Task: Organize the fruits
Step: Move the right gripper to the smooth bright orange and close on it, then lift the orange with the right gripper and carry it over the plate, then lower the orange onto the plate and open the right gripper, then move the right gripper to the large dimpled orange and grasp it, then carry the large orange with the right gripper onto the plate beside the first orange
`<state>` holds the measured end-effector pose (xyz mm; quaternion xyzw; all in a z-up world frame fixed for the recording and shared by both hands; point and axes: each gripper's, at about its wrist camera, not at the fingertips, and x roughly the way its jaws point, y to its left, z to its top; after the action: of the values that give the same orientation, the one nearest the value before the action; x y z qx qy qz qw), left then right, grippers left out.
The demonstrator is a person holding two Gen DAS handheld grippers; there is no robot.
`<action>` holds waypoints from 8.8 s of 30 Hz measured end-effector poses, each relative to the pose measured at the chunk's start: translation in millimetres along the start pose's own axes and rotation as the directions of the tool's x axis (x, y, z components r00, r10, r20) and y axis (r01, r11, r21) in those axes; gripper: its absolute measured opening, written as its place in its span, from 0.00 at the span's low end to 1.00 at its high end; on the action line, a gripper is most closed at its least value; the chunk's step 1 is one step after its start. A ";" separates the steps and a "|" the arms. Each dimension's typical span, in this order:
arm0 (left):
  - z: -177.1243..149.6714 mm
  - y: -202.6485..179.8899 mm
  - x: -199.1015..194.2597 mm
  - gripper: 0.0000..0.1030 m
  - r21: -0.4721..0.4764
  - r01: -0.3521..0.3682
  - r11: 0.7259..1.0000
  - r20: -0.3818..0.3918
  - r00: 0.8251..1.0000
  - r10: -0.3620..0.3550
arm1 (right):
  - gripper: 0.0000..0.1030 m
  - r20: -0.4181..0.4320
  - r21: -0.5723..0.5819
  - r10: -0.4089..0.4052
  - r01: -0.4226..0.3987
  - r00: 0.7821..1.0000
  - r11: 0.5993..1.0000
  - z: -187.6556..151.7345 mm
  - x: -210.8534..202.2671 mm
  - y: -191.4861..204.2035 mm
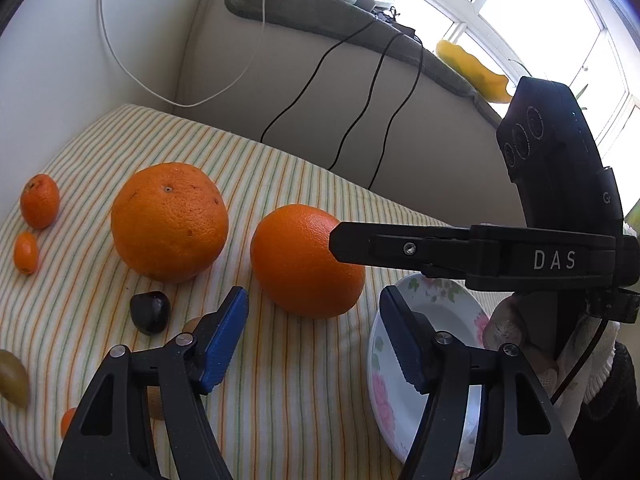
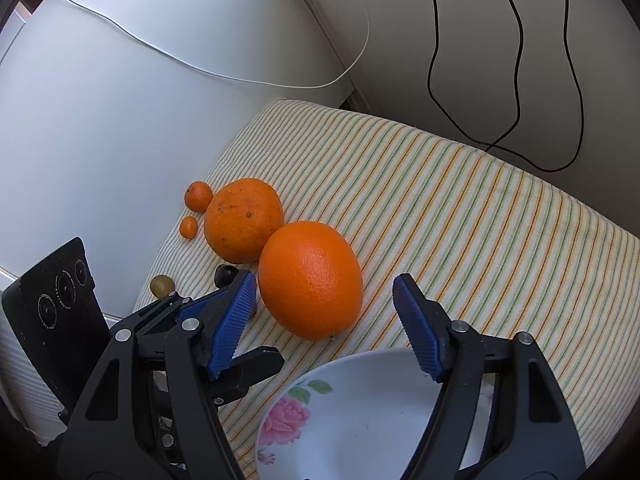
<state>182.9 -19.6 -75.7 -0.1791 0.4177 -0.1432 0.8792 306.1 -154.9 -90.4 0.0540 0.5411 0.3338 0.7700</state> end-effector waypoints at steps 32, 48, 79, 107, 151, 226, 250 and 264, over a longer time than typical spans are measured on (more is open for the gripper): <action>4.9 3.9 10.5 0.58 -0.012 0.001 1.000 0.010 1.000 0.000 | 0.64 -0.013 0.013 0.021 -0.021 1.000 1.000 4.0 11.4 11.5; -11.4 -26.5 -32.0 0.58 0.047 0.026 0.999 0.067 0.997 -0.029 | 0.64 0.059 -0.026 -0.004 0.006 0.998 1.000 -21.5 -50.5 29.9; -57.8 -112.5 10.5 0.57 0.152 0.102 0.983 -0.077 0.993 -0.091 | 0.64 0.086 0.079 -0.108 0.101 0.990 0.992 -119.4 -116.3 -28.9; -63.1 -119.4 5.1 0.52 0.226 0.069 0.972 -0.055 0.997 -0.058 | 0.67 0.151 0.047 -0.188 0.183 0.970 0.982 -130.4 -132.5 -18.4; -33.9 -25.3 -61.4 0.67 0.157 -0.119 0.980 0.138 0.986 0.097 | 0.85 0.259 -0.013 -0.171 0.181 0.950 0.983 -77.4 -113.0 46.8; 27.5 89.3 0.9 0.63 -0.016 -0.107 0.994 -0.011 0.994 0.107 | 0.72 -0.046 0.071 0.046 -0.043 0.998 0.997 41.6 71.5 67.9; 22.9 62.2 -26.0 0.63 0.025 -0.104 0.994 0.053 0.993 0.102 | 0.72 0.009 0.031 0.033 -0.033 0.999 0.999 30.4 27.9 80.1; 8.8 16.5 -43.4 0.63 0.083 -0.072 0.994 0.084 0.994 0.065 | 0.71 0.066 0.028 0.012 -0.014 0.998 1.000 -0.3 -27.9 77.4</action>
<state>165.0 14.3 -48.0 -0.1324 0.3810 -0.1235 0.9067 265.2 -111.3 -33.9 0.0793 0.5200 0.3290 0.7843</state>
